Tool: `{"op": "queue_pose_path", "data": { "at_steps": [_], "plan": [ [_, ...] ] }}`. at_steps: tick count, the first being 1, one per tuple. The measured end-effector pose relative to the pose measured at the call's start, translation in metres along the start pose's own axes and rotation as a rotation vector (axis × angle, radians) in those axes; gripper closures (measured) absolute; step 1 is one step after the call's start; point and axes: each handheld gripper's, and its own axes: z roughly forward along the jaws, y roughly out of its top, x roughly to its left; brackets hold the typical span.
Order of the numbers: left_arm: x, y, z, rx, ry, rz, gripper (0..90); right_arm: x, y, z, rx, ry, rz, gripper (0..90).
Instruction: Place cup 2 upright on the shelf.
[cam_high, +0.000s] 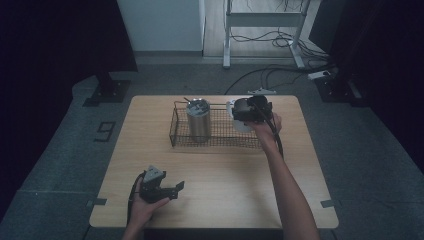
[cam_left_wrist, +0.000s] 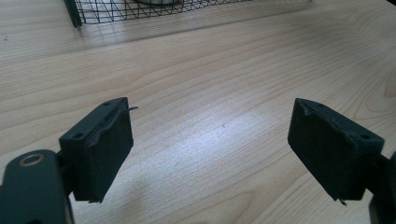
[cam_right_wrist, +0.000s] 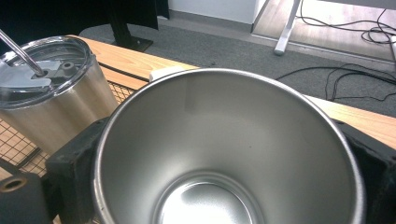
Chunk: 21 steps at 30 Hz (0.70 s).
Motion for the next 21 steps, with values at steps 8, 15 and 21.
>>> {"op": "queue_pose_path", "data": {
  "at_steps": [8,15,21],
  "plan": [
    [0.0,0.0,0.0,0.0,-0.002,0.001,14.3,-0.002,-0.003,0.006,0.008,0.001,-0.007,5.8],
    [0.0,0.0,0.0,0.003,-0.004,0.0,14.3,-0.005,-0.009,0.013,-0.003,0.005,-0.002,5.8],
    [0.0,0.001,-0.002,-0.01,-0.023,-0.01,14.4,-0.009,-0.015,0.02,0.007,0.0,0.004,5.8]
  ]
}}
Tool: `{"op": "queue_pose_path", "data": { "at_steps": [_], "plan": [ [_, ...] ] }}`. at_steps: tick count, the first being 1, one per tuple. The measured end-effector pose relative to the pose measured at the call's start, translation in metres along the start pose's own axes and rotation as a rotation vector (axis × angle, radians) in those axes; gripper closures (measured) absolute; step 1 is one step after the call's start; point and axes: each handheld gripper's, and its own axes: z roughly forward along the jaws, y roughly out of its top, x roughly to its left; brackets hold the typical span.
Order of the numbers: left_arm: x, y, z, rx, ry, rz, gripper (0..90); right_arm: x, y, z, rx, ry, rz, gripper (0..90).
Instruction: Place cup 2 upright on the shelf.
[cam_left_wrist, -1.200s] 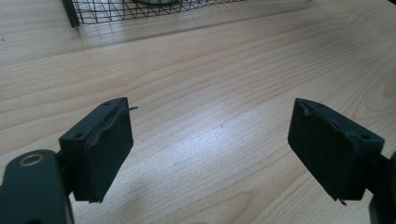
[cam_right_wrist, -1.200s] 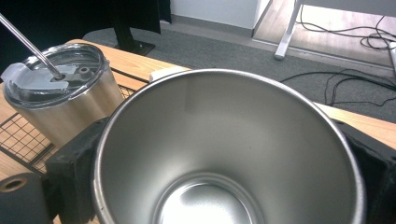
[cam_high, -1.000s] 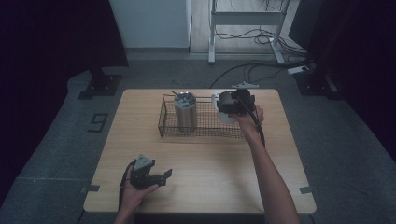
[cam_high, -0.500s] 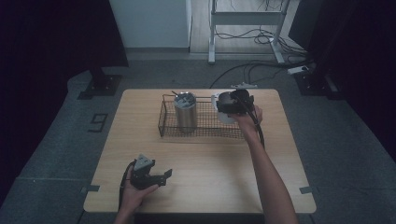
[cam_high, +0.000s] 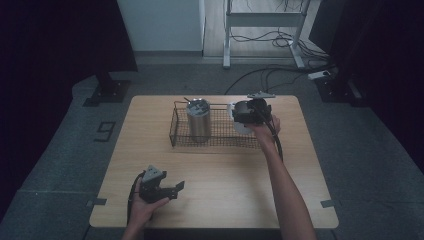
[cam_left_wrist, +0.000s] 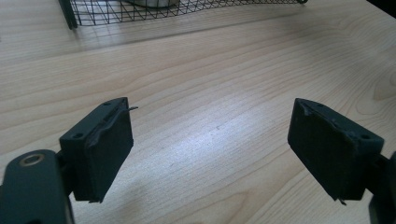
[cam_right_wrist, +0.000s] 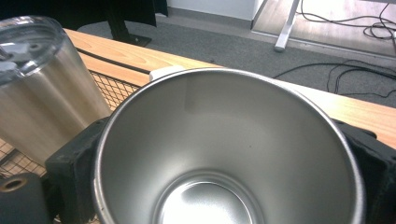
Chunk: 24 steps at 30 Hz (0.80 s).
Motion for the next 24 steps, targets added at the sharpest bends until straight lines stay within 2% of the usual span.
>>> {"op": "queue_pose_path", "data": {
  "at_steps": [16,24],
  "plan": [
    [-0.002,-0.001,0.002,0.007,-0.012,0.008,14.3,-0.001,-0.014,0.014,0.034,-0.006,-0.014,5.8],
    [-0.003,-0.001,0.003,0.01,-0.015,0.01,14.3,-0.002,-0.019,0.019,0.048,-0.011,-0.003,5.7]
  ]
}}
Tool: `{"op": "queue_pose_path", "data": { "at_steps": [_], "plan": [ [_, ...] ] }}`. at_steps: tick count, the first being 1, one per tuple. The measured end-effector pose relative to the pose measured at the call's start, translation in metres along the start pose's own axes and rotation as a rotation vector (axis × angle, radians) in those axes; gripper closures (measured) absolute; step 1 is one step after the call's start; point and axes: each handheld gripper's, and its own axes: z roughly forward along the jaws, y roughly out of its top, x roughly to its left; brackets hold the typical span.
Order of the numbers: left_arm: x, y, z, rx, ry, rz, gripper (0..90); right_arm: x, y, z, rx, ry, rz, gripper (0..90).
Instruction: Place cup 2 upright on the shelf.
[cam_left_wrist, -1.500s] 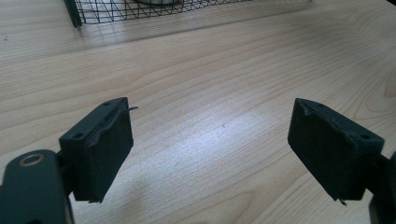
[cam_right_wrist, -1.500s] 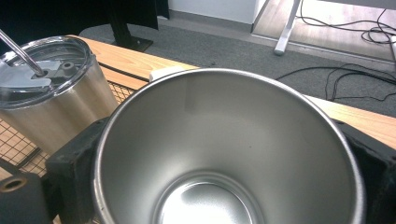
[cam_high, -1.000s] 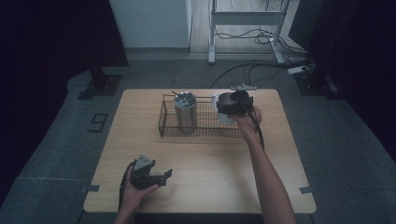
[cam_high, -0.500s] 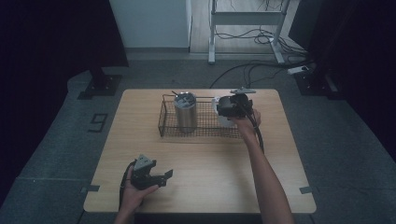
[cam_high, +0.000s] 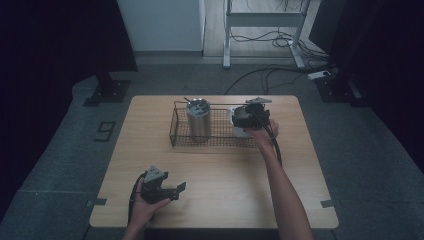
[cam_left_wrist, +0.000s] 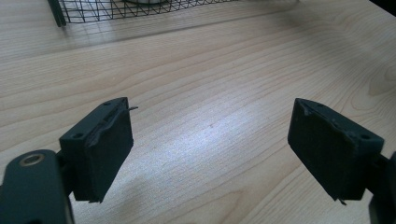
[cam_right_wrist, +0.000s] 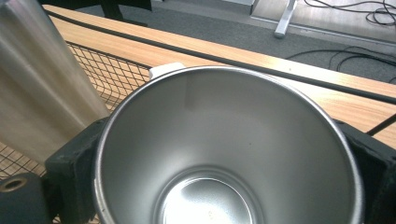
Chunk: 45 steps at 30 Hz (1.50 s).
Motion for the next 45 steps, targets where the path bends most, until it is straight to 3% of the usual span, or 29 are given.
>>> {"op": "queue_pose_path", "data": {
  "at_steps": [12,29,45],
  "plan": [
    [-0.001,0.0,0.001,0.003,-0.001,0.002,14.3,0.003,-0.005,0.008,0.041,-0.006,-0.022,5.7],
    [-0.002,0.0,0.001,0.005,-0.002,0.003,14.3,0.003,-0.012,0.019,0.095,-0.027,-0.018,5.7],
    [-0.002,0.0,0.002,0.004,-0.011,-0.003,14.4,0.002,-0.019,0.025,0.115,-0.036,-0.024,5.7]
  ]
}}
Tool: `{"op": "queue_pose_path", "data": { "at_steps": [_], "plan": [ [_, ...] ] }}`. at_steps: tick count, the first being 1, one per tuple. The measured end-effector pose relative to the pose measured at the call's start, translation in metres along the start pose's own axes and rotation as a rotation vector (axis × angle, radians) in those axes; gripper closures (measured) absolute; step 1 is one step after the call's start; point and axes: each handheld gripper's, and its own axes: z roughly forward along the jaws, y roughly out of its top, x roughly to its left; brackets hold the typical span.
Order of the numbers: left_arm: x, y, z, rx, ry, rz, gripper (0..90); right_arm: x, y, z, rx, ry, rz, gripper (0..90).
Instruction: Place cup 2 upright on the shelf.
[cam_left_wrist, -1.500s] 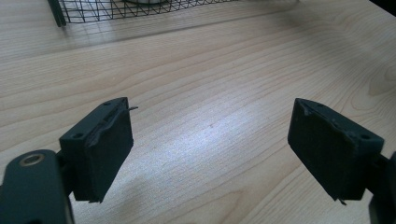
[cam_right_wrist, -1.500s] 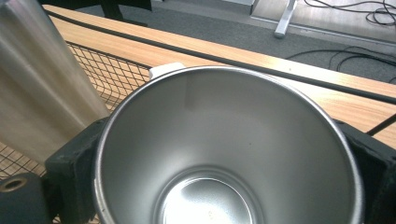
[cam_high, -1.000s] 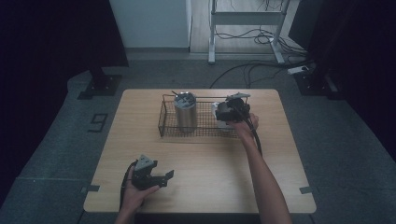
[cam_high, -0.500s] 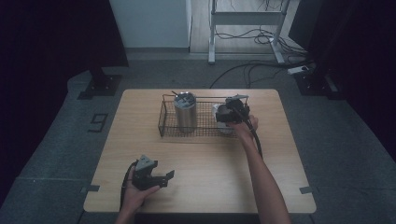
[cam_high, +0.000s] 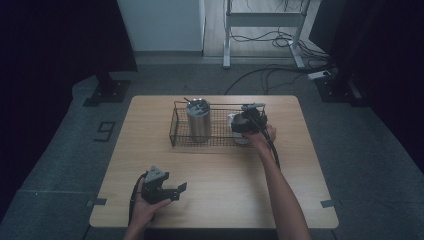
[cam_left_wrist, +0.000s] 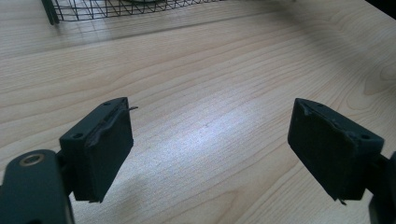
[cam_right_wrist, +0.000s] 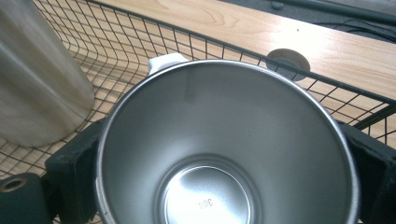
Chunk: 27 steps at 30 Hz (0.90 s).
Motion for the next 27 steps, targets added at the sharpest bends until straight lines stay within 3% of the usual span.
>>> {"op": "queue_pose_path", "data": {
  "at_steps": [13,25,27],
  "plan": [
    [-0.001,0.0001,0.0003,0.003,-0.003,0.003,14.4,-0.0018,-0.0015,-0.0027,0.057,-0.022,-0.012,5.5],
    [-0.003,-0.0006,0.003,0.015,-0.009,0.011,14.4,-0.0028,-0.0023,-0.0063,0.08,-0.008,-0.009,5.1],
    [-0.0027,-0.0008,0.0033,0.016,-0.009,0.009,14.4,-0.0021,-0.0025,-0.0071,0.076,-0.012,-0.008,0.3]
  ]
}}
